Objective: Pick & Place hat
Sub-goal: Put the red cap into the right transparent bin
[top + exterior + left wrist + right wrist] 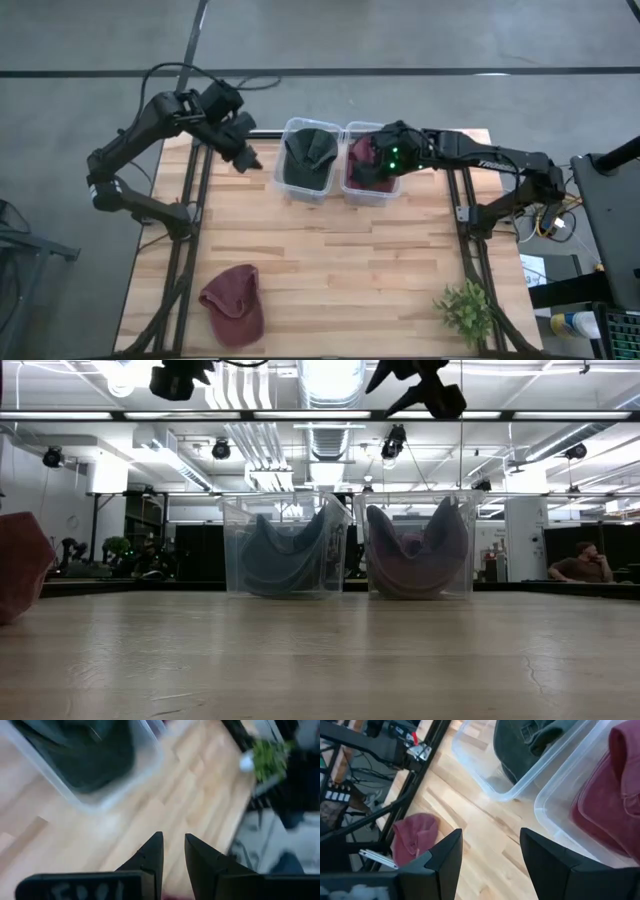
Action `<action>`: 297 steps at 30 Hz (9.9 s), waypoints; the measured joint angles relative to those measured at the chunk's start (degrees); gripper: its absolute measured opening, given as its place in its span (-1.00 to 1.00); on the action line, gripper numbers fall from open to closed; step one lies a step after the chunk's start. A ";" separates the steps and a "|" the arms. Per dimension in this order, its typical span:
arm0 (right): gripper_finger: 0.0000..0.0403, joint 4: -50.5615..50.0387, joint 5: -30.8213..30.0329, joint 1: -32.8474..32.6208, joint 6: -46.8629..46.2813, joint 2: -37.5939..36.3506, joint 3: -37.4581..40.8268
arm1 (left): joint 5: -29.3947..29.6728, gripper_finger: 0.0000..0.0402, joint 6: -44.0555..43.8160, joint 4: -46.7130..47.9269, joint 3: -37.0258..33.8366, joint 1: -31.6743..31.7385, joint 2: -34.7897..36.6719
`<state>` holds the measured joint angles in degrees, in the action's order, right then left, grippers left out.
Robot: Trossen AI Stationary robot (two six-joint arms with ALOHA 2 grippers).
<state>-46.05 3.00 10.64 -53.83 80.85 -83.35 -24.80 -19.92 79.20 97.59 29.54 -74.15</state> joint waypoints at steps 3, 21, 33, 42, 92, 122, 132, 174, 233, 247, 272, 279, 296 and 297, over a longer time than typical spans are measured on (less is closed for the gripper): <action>-0.05 0.08 -0.19 -0.95 0.10 1.38 -0.01 | -2.38 -0.64 4.35 2.01 -1.89 -2.21 0.81; -0.06 5.10 -0.83 -6.60 -1.48 6.76 0.00 | -12.97 -0.64 9.18 -10.33 -27.97 -23.58 4.01; -0.07 5.34 -5.89 -10.53 -4.60 8.87 -0.09 | -14.74 -0.64 3.67 -39.30 -40.77 -37.51 2.97; -0.07 8.32 -12.20 -13.76 -7.80 8.67 -0.09 | -8.47 -0.64 5.35 -45.80 -44.17 -40.82 2.27; -0.07 15.44 -15.20 -15.65 -10.90 8.80 -0.04 | 2.71 -0.93 23.78 -46.07 -43.55 -56.98 -16.72; -0.07 14.69 -3.40 -18.88 0.74 7.73 -0.70 | 17.20 -0.97 32.76 -3.25 -7.62 -46.06 -8.72; -0.07 23.50 -6.51 -23.58 3.23 10.54 -0.66 | 17.17 -0.97 34.35 -0.78 -1.84 -40.03 -8.88; -0.07 15.25 -13.98 -24.89 20.43 34.92 -24.62 | 9.33 -0.97 31.66 3.25 -1.02 -36.33 -15.61; -0.95 14.89 -15.62 -25.53 11.05 34.37 -24.20 | 15.02 -0.84 27.71 0.56 2.98 -35.23 -13.61; -0.96 14.93 -14.28 -26.08 9.09 34.30 -24.04 | 21.56 -0.83 26.09 0.30 6.22 -34.73 -8.33; -0.94 -12.48 -47.71 -21.99 -9.92 16.59 -24.13 | 33.96 -0.83 20.08 -16.00 10.04 -34.77 10.48; -0.94 -28.55 -59.09 -21.94 -27.10 12.90 -23.70 | 33.94 -0.83 19.39 -15.96 9.97 -34.80 10.96; -0.94 -39.18 -59.79 -16.21 -44.39 10.71 -12.71 | 36.50 -0.83 19.43 -15.85 9.95 -34.84 10.17; -0.94 -39.18 -59.63 -15.76 -44.75 10.69 -11.92 | 36.54 -0.83 19.43 -15.85 9.97 -34.84 10.13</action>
<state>-85.23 -56.63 -5.12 -98.58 91.54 -95.27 11.74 -0.49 63.35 107.57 -5.30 -64.01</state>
